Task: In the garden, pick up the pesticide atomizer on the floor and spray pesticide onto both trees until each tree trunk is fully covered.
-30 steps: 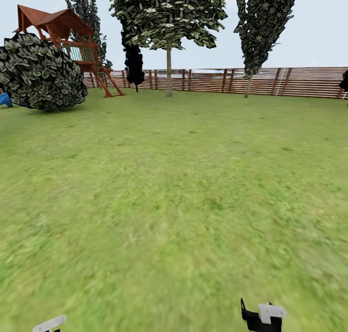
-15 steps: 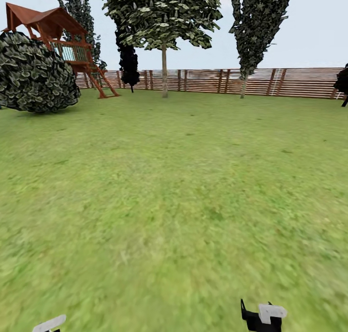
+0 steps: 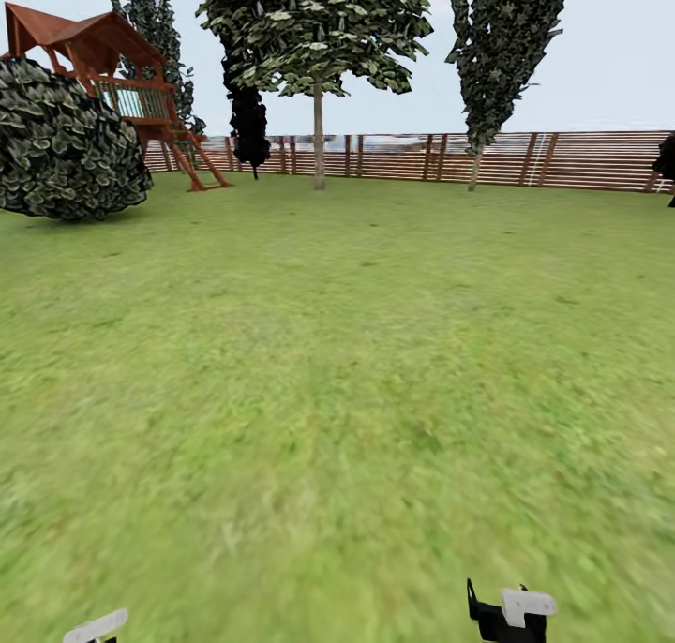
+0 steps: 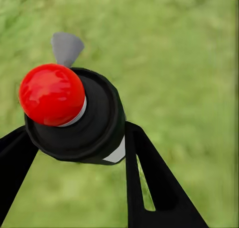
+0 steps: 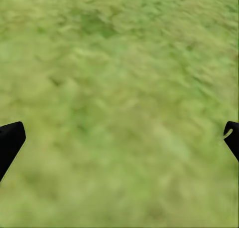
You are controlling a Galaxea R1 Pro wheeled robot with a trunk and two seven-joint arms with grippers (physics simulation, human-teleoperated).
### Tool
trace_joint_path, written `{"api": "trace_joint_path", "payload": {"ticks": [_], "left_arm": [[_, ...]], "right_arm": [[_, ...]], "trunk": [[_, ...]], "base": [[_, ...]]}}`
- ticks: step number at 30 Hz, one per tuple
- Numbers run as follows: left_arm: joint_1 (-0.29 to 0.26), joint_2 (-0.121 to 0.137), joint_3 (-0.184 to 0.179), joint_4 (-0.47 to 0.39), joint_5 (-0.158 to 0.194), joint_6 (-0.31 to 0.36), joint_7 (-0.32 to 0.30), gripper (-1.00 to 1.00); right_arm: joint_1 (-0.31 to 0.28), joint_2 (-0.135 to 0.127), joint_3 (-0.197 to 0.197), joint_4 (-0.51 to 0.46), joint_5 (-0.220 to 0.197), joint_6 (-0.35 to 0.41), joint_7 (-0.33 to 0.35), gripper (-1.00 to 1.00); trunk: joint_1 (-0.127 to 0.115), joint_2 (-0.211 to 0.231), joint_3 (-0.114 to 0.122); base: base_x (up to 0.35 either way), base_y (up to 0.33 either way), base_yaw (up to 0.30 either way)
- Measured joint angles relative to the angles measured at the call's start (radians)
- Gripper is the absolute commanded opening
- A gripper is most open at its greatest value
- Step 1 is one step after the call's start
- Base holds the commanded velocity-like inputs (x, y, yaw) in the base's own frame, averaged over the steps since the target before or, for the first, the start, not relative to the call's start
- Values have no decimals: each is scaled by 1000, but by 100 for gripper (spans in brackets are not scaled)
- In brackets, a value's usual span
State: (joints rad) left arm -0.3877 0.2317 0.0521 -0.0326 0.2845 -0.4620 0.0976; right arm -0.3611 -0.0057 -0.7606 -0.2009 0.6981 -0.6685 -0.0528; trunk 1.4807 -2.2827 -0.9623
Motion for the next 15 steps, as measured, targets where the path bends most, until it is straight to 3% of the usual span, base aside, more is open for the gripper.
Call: {"api": "trace_joint_path", "payload": {"ticks": [15], "left_arm": [[0, 0, 0, 0, 0, 0, 0, -100]], "right_arm": [[0, 0, 0, 0, 0, 0, 0, 100]], "trunk": [[0, 0, 0]], "base": [[340, 0, 0]]}}
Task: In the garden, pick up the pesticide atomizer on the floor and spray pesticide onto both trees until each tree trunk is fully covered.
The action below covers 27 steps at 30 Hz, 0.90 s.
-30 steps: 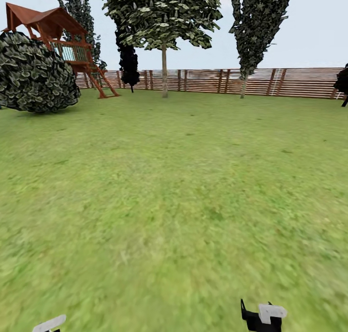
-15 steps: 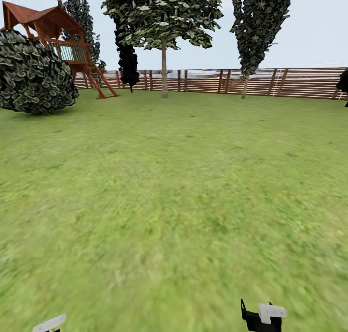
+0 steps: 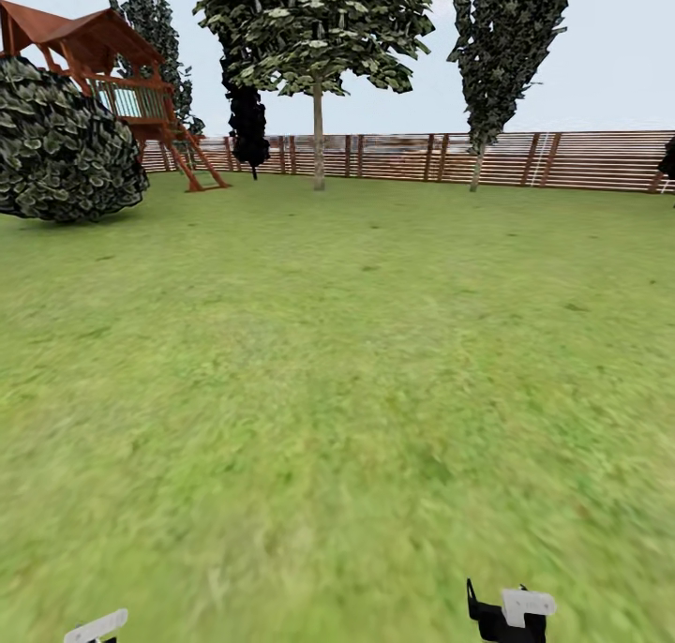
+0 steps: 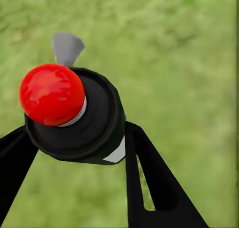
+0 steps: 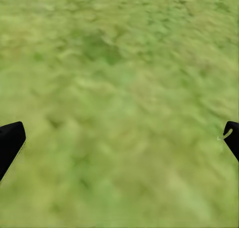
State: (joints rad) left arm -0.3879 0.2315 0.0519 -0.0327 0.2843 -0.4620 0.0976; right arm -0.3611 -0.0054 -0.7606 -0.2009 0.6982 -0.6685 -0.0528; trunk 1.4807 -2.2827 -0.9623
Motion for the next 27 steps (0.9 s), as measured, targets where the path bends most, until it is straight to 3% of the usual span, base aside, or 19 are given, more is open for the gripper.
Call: {"api": "trace_joint_path", "payload": {"ticks": [27], "left_arm": [[0, 0, 0, 0, 0, 0, 0, -100]], "right_arm": [[0, 1, 0, 0, 1, 0, 0, 100]], "trunk": [[0, 0, 0]], "base": [[340, 0, 0]]}}
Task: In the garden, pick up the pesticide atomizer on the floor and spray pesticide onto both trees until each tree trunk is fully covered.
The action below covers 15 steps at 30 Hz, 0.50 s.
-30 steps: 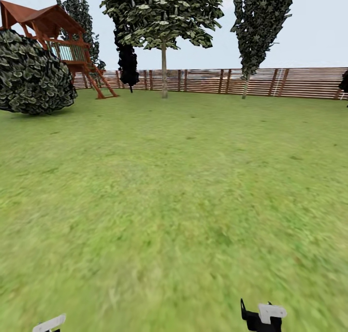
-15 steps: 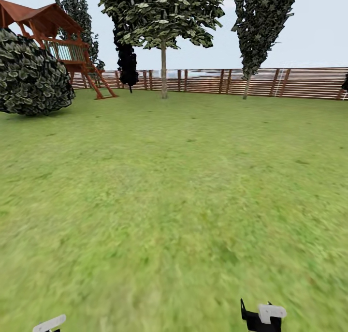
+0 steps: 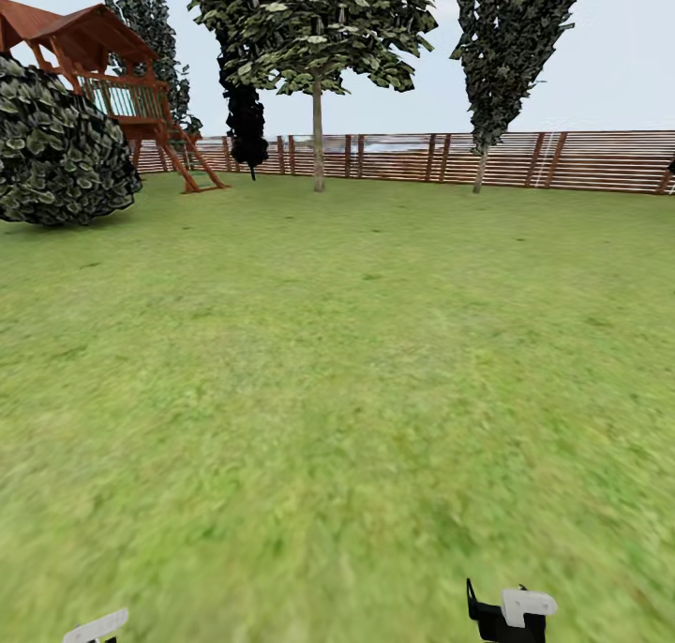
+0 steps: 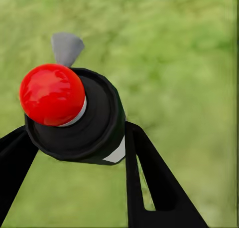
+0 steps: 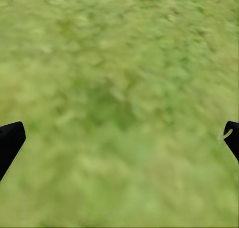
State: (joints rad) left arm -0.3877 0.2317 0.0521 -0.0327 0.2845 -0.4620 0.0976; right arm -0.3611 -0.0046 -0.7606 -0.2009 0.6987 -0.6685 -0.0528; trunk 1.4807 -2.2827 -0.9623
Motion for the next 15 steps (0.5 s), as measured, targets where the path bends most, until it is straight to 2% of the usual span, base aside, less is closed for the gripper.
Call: {"api": "trace_joint_path", "payload": {"ticks": [15], "left_arm": [[0, 0, 0, 0, 0, -1, 0, -100]], "right_arm": [[0, 0, 0, 0, 0, 0, 0, 100]], "trunk": [[0, 0, 0]], "base": [[340, 0, 0]]}}
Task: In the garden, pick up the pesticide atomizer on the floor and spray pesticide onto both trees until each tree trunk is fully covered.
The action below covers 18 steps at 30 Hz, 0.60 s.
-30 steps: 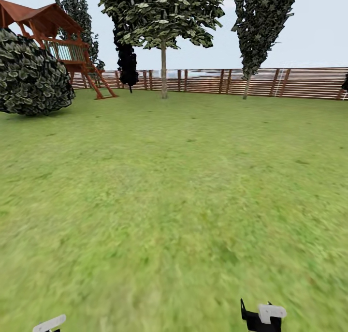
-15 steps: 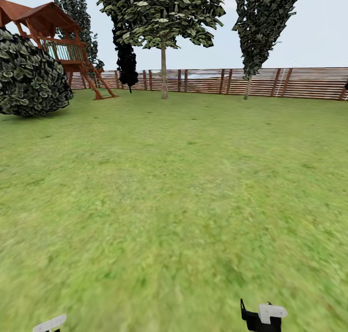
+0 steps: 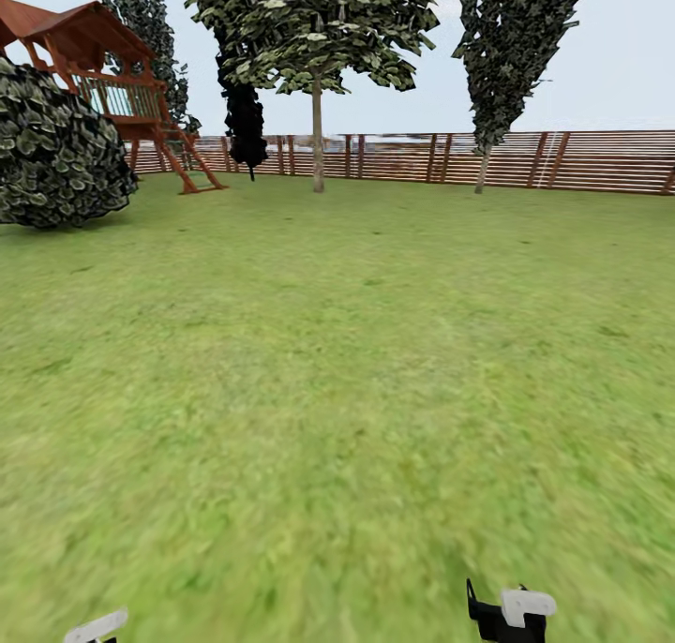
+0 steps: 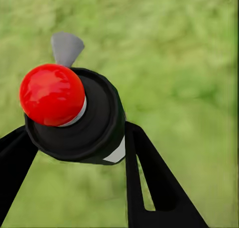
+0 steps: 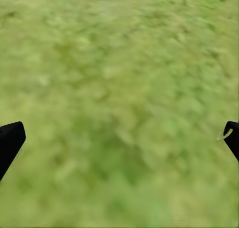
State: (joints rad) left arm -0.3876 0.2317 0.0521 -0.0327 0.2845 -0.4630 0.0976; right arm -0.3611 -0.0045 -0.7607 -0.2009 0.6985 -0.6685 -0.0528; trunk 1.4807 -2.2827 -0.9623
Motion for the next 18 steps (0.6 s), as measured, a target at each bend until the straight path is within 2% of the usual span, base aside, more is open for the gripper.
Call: {"api": "trace_joint_path", "payload": {"ticks": [15, 18], "left_arm": [[0, 0, 0, 0, 0, -1, 0, -100], [0, 0, 0, 0, 0, -1, 0, -100]], "right_arm": [[0, 0, -1, 2, -1, 2, -2, 100], [0, 1, -1, 50, -2, 3, -2, 100]], "trunk": [[0, 0, 0], [0, 0, 0]], "base": [[340, 0, 0], [340, 0, 0]]}}
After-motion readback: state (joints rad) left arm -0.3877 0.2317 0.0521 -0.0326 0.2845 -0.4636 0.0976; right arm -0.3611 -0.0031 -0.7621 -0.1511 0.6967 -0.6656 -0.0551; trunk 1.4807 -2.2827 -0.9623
